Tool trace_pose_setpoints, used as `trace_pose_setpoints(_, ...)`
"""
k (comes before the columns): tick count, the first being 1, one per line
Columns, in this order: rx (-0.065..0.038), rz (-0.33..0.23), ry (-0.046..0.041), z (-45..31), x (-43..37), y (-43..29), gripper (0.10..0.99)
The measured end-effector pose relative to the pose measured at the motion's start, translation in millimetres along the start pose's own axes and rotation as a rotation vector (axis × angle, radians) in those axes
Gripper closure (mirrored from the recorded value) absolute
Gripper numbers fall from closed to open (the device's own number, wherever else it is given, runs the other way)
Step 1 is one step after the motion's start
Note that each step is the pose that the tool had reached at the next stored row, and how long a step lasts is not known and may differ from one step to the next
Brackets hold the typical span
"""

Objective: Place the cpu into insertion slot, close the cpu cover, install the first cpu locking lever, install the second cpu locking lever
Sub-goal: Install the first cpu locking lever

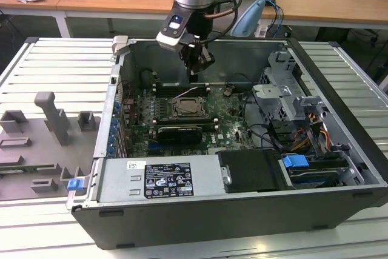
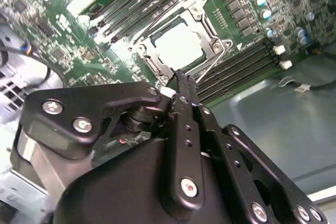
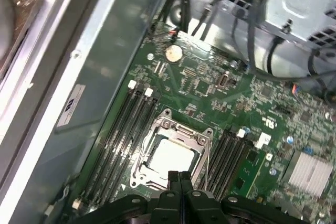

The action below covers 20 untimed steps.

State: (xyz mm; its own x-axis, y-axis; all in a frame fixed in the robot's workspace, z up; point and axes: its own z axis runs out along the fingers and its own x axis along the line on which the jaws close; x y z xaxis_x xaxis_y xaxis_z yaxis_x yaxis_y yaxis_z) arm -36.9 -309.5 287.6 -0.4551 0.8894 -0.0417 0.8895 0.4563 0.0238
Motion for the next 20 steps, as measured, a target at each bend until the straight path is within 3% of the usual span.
trace_pose_setpoints(2, -0.003, -0.069, 0.0015, 0.4, 0.0, 0.0, 0.98)
trace_pose_setpoints(8, -0.008, -0.187, 0.0044, 0.9, 0.0, -0.1, 0.98)
trace_pose_setpoints(13, -0.013, -0.323, 0.0075, 1.3, 0.1, -0.1, 0.98)
trace_pose_setpoints(20, -0.017, -0.385, 0.0101, 1.6, -2.6, 5.1, 0.98)
